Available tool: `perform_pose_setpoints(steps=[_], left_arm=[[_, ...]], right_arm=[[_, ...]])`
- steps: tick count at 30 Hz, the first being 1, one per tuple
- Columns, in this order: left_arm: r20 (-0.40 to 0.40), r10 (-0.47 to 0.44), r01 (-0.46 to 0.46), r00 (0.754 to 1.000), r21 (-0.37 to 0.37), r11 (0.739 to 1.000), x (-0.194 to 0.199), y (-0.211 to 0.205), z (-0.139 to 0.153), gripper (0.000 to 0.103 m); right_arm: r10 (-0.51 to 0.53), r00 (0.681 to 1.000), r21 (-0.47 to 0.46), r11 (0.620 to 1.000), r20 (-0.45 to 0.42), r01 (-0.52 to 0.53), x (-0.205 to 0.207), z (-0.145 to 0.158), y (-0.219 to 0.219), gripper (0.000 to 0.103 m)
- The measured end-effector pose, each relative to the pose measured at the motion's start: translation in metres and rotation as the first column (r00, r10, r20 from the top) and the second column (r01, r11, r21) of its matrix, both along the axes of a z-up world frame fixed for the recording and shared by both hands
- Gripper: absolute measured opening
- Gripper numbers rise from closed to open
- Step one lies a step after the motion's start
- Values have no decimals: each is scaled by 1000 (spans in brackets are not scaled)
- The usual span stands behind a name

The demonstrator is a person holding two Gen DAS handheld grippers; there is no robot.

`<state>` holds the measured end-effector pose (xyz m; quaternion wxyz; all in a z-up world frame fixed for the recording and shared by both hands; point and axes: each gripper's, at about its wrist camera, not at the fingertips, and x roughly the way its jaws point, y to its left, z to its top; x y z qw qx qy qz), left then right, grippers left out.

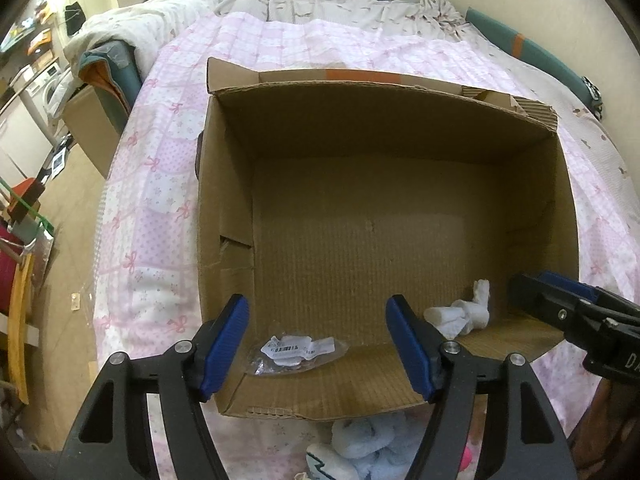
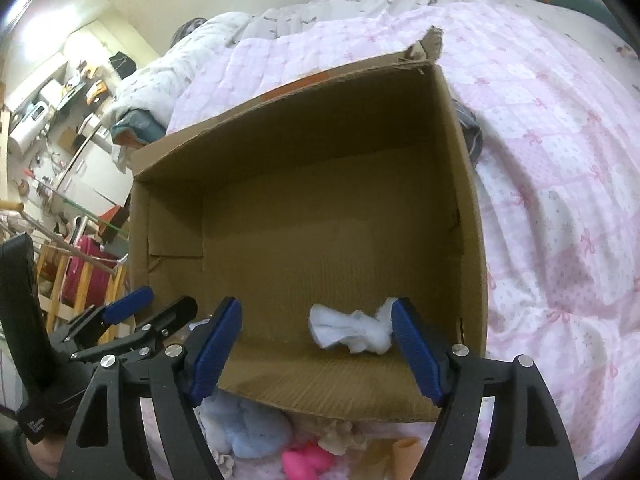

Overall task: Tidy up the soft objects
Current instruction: 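Open the left gripper to drop the bag while the right gripper drops the sock into the box, then withdraw both grippers from the box back toward the remaining items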

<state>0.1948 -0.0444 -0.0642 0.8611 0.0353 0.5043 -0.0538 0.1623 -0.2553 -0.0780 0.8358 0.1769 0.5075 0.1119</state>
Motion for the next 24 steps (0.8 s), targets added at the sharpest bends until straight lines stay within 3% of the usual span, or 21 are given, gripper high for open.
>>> perform_pose_setpoints(steps=[13, 16, 24], left_arm=[[16, 20, -20, 1000, 7, 1000, -1, 3, 5, 68], [27, 25, -25, 999, 7, 1000, -3, 5, 7, 68], [66, 55, -53, 996, -21, 998, -14, 14, 25, 68]], right_arm=[[-1, 1000, -22, 1000, 5, 2, 1, 2, 7, 82], [-11, 999, -29, 1000, 36, 12, 0, 9, 10, 94], [-22, 997, -89, 996, 77, 29, -4, 21, 14, 94]])
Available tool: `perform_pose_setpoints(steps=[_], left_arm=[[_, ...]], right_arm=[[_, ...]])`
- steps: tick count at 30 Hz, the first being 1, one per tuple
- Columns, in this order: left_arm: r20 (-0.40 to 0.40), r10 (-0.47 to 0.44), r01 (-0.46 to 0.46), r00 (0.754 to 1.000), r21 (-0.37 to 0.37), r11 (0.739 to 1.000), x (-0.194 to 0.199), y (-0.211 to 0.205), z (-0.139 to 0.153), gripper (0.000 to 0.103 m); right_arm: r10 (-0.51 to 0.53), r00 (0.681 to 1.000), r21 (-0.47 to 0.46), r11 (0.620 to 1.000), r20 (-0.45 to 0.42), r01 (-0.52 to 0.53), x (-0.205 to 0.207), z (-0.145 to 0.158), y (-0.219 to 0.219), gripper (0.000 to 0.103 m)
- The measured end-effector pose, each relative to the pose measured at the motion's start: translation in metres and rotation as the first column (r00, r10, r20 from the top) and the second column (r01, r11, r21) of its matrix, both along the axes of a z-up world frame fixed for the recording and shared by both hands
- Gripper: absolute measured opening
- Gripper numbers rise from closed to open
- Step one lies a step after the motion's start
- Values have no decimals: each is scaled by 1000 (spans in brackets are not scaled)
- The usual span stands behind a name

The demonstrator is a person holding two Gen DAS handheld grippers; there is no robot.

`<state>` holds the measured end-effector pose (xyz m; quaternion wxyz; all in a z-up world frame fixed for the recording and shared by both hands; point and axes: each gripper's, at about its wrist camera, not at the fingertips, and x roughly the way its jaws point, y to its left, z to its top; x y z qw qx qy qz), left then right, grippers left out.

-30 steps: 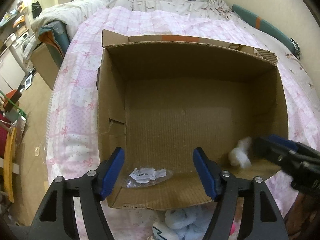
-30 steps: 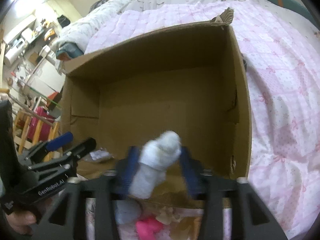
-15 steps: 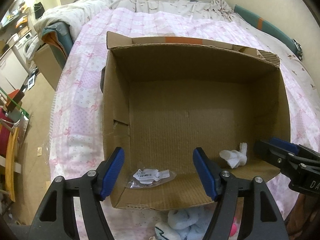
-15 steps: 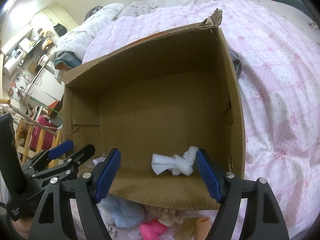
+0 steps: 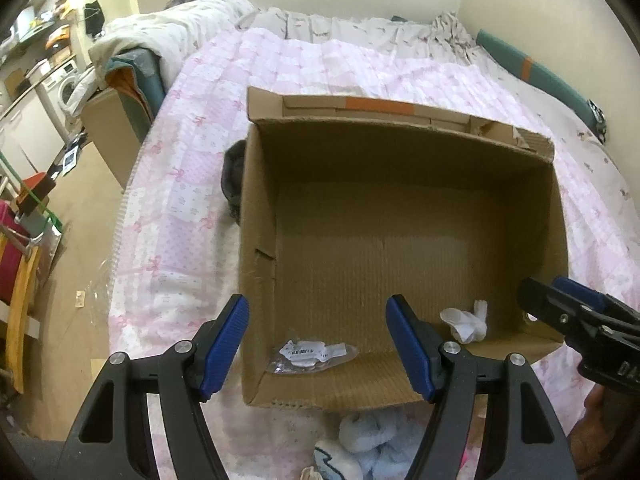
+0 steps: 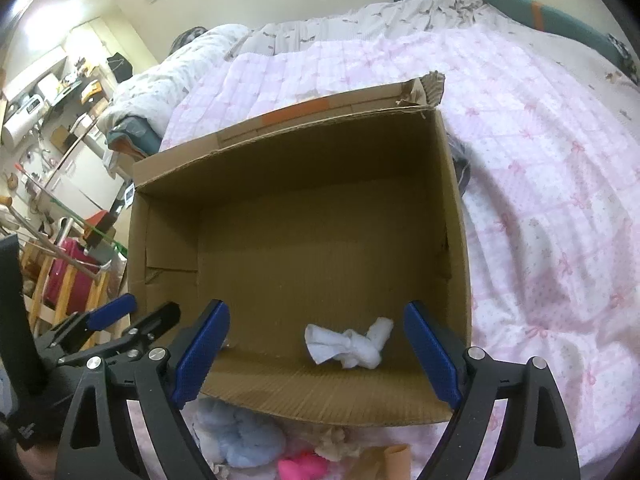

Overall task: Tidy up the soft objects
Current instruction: 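Withdraw both grippers from the box back toward the remaining items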

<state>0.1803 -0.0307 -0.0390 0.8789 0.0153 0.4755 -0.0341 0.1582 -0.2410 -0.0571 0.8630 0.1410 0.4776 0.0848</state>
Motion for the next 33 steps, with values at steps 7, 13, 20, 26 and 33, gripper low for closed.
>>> perform_pose_setpoints(steps=[7, 13, 20, 26, 33], left_arm=[[2, 3, -3, 1000, 9, 1000, -11, 8, 13, 68], [23, 39, -39, 999, -4, 999, -27, 24, 24, 68], [28, 51, -51, 998, 7, 999, -49, 32, 28, 68], [28, 60, -60, 998, 18, 998, -66, 36, 28, 68], [11, 67, -67, 998, 34, 997, -81, 39, 22, 68]], right_arm=[[-9, 1000, -2, 1000, 9, 9, -10, 6, -6, 94], [-15, 999, -6, 1000, 45, 15, -26, 19, -15, 94], [-29, 998, -5, 1000, 51, 29, -44, 23, -19, 94], [-20, 999, -8, 1000, 48, 20, -61, 24, -18, 94], [-15, 999, -12, 1000, 36, 15, -77, 22, -19, 94]])
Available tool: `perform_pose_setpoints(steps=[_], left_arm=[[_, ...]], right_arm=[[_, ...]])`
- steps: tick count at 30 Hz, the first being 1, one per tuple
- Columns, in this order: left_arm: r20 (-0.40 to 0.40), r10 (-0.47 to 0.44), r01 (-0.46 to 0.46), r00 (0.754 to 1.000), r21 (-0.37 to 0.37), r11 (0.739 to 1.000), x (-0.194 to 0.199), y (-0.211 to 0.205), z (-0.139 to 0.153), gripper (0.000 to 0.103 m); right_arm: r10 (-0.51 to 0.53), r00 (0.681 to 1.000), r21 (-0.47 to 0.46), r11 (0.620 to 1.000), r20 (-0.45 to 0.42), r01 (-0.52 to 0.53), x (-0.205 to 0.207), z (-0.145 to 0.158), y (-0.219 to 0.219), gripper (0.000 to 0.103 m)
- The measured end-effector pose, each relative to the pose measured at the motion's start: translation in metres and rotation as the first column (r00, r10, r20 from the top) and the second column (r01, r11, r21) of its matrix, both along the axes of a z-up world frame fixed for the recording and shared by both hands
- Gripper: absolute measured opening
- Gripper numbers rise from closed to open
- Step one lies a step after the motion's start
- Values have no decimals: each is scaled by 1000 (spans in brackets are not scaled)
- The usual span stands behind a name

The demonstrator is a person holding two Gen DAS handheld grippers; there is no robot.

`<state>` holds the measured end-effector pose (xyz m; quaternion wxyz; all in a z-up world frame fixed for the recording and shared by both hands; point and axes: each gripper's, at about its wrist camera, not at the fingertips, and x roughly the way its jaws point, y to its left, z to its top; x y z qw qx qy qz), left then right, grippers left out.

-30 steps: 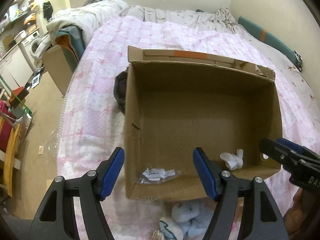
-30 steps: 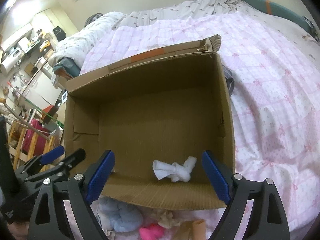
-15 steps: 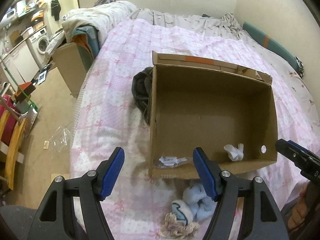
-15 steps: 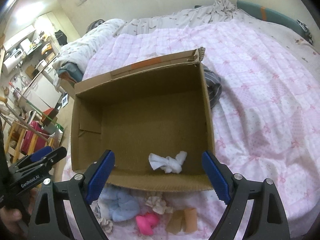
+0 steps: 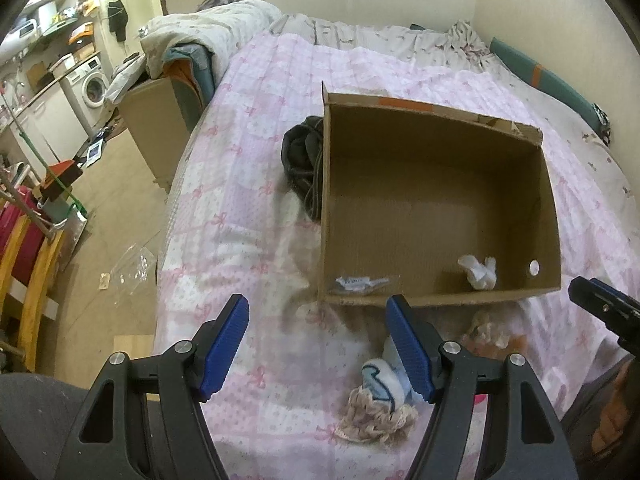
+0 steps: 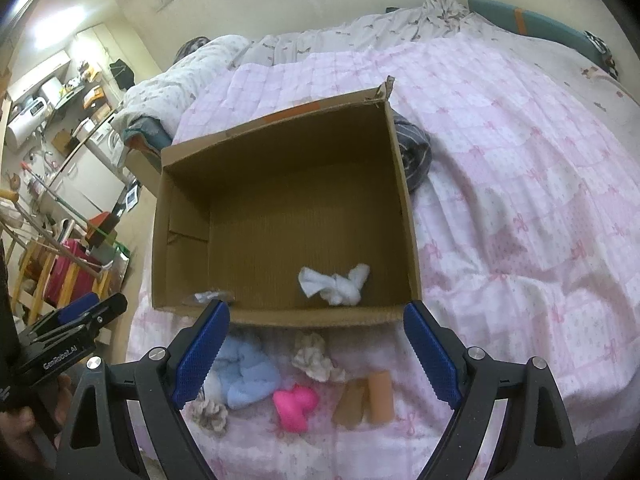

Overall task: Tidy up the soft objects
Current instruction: 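Withdraw both grippers from the box back toward the remaining items, then grasp the lace-trimmed doll with the left gripper while the right gripper grasps the pink rubber duck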

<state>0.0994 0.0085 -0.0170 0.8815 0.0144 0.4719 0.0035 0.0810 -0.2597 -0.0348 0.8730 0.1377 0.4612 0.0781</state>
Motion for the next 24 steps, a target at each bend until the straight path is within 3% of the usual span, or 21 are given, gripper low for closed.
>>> perform_pose_setpoints(steps=[7, 15, 20, 24], left_arm=[[-59, 41, -41, 997, 3, 999, -8, 9, -15, 68], [-206, 86, -91, 975, -17, 996, -2, 25, -45, 68], [-346, 56, -97, 937, -103, 990, 2, 26, -75, 68], [-387, -26, -43, 922, -170, 984, -3, 11, -83, 68]], right_arm=[[3, 1000, 8, 1000, -26, -3, -13, -5, 0, 94], [-4, 996, 6, 1000, -91, 5, -25, -20, -1, 94], [-23, 993, 26, 999, -118, 26, -22, -26, -6, 94], [-34, 989, 36, 999, -141, 40, -19, -31, -8, 94]])
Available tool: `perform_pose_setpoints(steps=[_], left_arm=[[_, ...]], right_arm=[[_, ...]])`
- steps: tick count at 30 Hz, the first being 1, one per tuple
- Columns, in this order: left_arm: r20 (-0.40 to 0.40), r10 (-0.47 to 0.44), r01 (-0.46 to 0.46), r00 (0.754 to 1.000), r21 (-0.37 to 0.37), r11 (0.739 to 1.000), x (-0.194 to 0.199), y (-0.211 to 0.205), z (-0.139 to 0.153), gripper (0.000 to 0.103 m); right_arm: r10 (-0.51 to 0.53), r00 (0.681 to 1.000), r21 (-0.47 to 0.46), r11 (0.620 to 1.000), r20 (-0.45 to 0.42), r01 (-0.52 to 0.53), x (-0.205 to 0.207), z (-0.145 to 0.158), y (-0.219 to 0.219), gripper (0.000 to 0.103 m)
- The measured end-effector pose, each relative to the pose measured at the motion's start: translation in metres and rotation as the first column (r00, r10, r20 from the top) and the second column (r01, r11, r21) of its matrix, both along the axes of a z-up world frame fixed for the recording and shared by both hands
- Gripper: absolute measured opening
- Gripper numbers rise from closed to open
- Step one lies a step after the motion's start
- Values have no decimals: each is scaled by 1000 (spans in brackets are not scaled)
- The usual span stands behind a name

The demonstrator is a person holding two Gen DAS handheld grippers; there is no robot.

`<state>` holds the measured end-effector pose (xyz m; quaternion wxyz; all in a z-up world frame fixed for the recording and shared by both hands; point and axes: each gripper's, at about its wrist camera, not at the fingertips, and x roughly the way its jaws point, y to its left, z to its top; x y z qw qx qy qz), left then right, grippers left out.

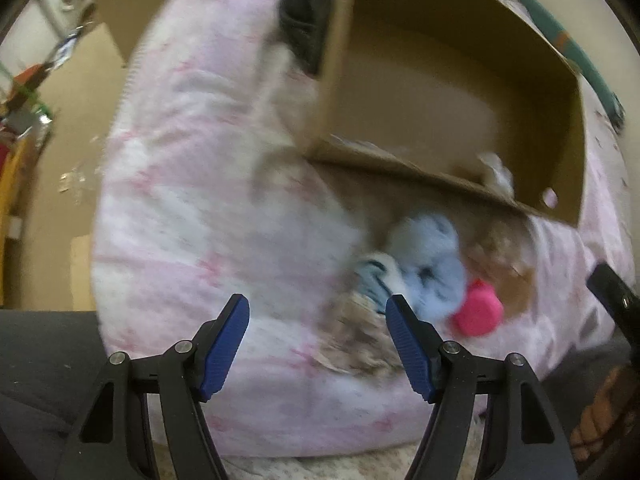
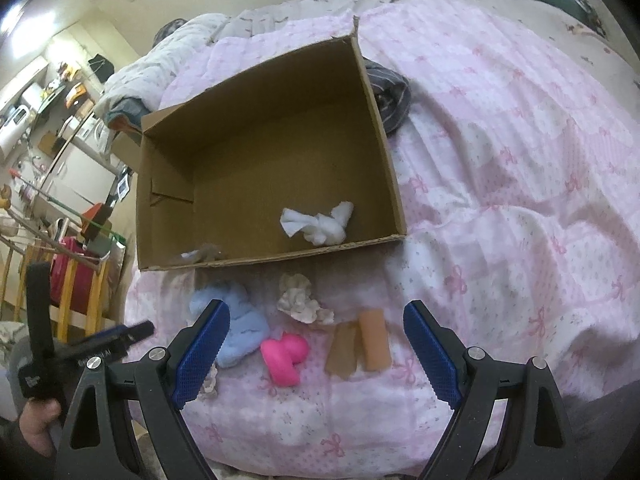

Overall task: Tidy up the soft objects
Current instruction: 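Grasp the lace-trimmed doll with the left gripper while the right gripper grasps the pink rubber duck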

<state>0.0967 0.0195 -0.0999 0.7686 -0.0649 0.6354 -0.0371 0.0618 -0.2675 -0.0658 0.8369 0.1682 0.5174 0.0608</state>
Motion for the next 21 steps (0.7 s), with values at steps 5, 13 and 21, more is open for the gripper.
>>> perform_pose_setpoints(steps=[5, 13, 21], left_arm=[[-62, -111, 110, 992, -25, 994, -4, -29, -18, 70], [-159, -209, 218, 965, 45, 975, -9, -54, -48, 68], [-166, -148, 142, 975, -48, 989, -17, -28, -31, 16]], right_arm=[[1, 1000, 5, 1000, -15, -1, 2, -4, 0, 94], [9, 999, 7, 1000, -39, -8, 5, -8, 4, 94], [6, 999, 14, 1000, -40, -5, 5, -9, 3, 94]])
